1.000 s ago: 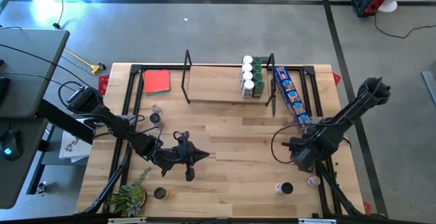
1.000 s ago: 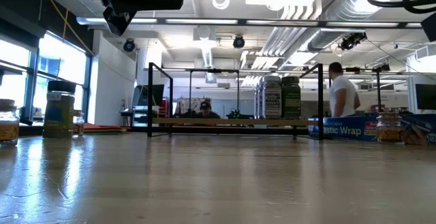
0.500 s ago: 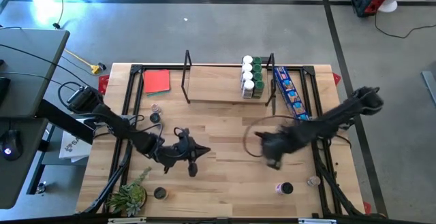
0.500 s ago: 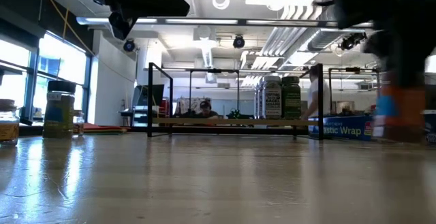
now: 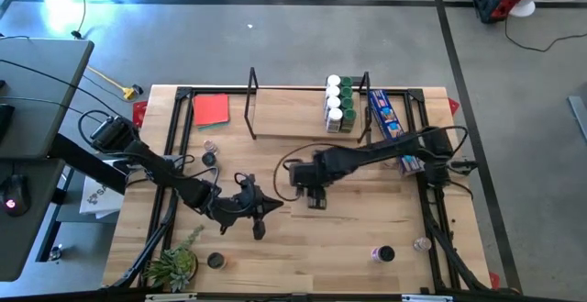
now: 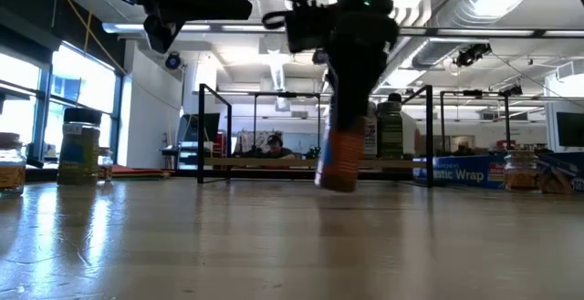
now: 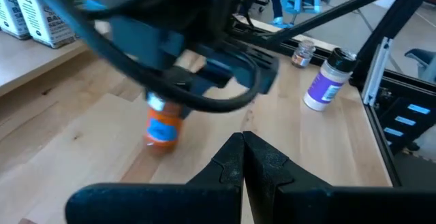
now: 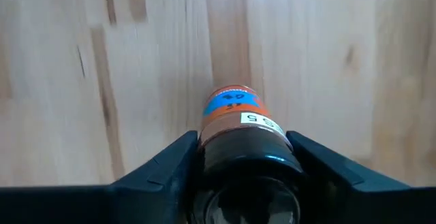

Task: Shelf spices
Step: Put the top right black seasoning bottle on the shelf

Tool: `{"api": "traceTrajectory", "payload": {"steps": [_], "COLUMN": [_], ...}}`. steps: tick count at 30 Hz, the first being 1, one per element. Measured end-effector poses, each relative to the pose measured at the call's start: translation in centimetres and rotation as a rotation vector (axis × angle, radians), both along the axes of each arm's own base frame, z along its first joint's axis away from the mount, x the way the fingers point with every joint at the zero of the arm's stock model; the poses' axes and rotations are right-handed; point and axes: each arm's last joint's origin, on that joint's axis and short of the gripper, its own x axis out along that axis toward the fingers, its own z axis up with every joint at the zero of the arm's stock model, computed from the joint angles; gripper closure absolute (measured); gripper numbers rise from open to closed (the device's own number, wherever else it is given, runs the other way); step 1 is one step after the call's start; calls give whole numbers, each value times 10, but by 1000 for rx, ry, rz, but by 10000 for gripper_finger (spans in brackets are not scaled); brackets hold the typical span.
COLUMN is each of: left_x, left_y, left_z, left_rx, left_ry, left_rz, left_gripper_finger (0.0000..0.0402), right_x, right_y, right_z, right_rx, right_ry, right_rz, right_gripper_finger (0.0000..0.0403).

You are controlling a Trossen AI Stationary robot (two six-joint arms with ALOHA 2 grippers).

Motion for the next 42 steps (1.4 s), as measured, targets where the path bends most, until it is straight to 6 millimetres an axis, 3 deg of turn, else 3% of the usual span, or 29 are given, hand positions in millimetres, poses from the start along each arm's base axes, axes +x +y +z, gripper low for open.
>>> {"api": "traceTrajectory", "payload": {"steps": [5, 10, 13, 17, 21, 25, 29, 35, 42], "left_x": [-3, -5, -5, -5, -2, 10, 27, 45, 53], "left_y": [-6, -9, -9, -3, 12, 28, 43, 57, 59], "left_z": [0, 0, -1, -7, -16, -27, -42, -55, -70], "left_rx": [-13, -24, -29, -7, 30, 131, 200, 152, 169], "left_ry": [-2, 1, 7, 67, 152, 206, 226, 179, 144], "left_rz": [-18, -27, -31, -9, 48, 58, 77, 79, 153], "left_gripper_finger": [402, 402, 399, 369, 308, 232, 167, 128, 126], "right_x": [11, 8, 0, -27, -78, -134, -173, -197, -194], "right_y": [-6, -2, 11, 47, 87, 119, 146, 167, 164], "right_z": [24, 45, 51, 56, 45, 30, 3, -26, -32], "right_rx": [-31, -134, -163, -212, -241, -184, -53, 48, 43], "right_ry": [-61, -50, 12, 48, -15, -211, -483, -810, -846], "right_rz": [8, 3, 41, 136, 107, -125, -344, -462, -505], "right_gripper_finger": [122, 99, 97, 95, 95, 95, 94, 94, 94]}}
